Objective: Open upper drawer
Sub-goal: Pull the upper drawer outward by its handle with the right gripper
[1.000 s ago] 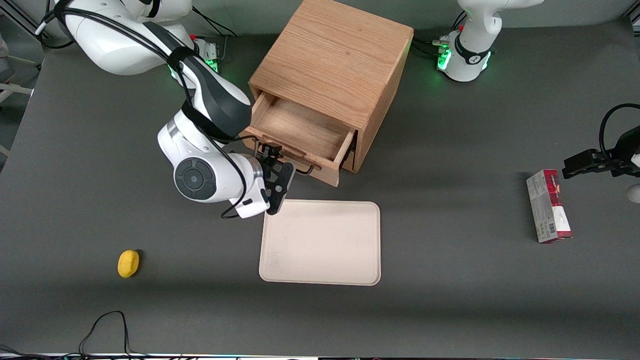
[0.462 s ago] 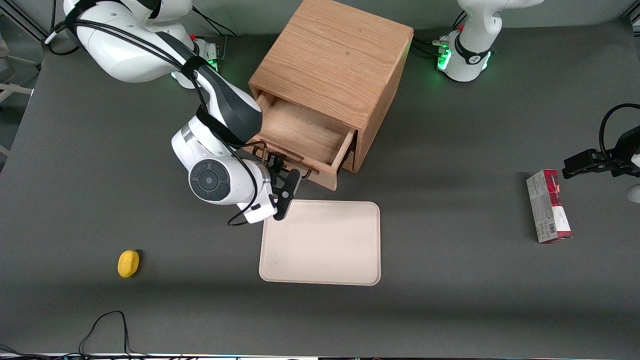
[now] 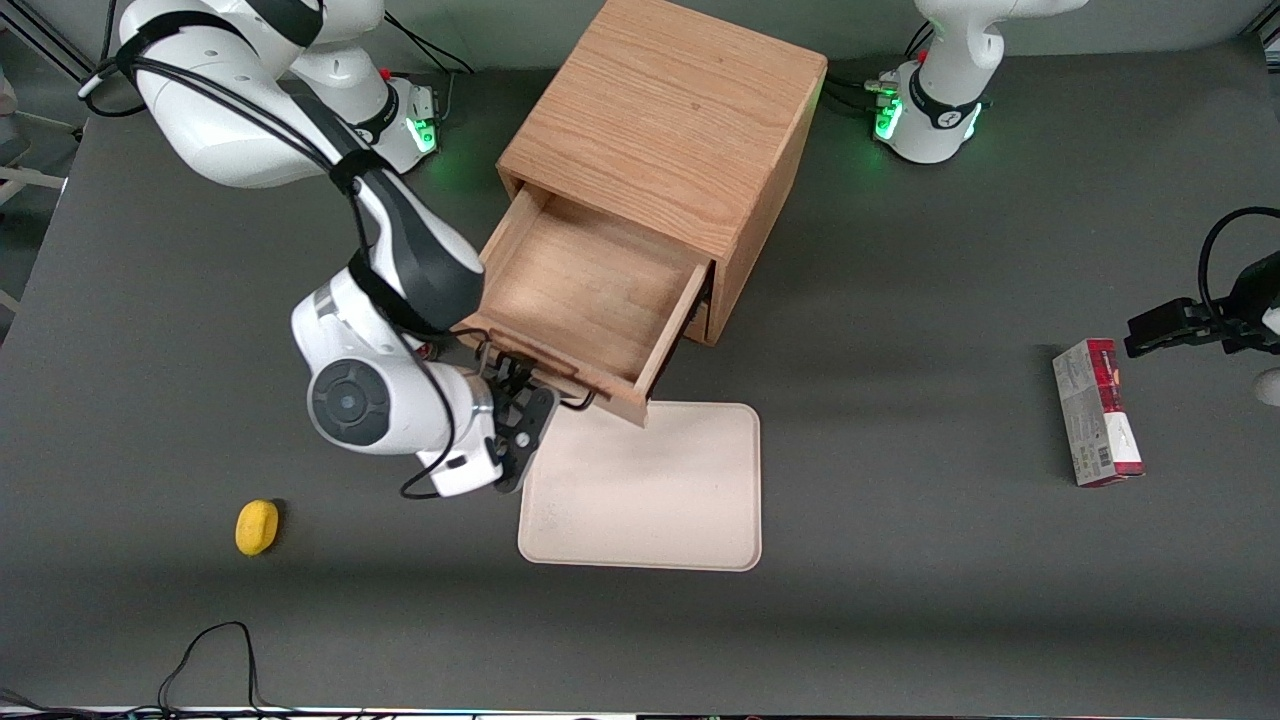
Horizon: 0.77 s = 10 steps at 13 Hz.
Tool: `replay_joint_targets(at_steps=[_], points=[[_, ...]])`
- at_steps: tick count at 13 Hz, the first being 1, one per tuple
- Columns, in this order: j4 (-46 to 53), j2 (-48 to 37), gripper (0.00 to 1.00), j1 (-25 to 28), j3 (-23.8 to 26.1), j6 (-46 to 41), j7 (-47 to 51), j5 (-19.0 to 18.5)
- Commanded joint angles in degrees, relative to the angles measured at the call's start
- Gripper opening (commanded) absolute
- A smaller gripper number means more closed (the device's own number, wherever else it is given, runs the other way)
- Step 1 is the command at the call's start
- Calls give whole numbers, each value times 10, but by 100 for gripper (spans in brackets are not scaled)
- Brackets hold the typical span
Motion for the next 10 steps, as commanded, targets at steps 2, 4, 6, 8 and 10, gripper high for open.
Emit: replay_joint_targets(at_steps=[2,4,6,8,10], points=[[56,16,100,7,-42,9,-13,-13],[57,15,100,6,-51,34,-12,-13],[58,6,100,10,-66,51,-3,-14],[65,-15,100,11,-59,46,8,-25],[65,-40,100,11,-54,39,32,-21]])
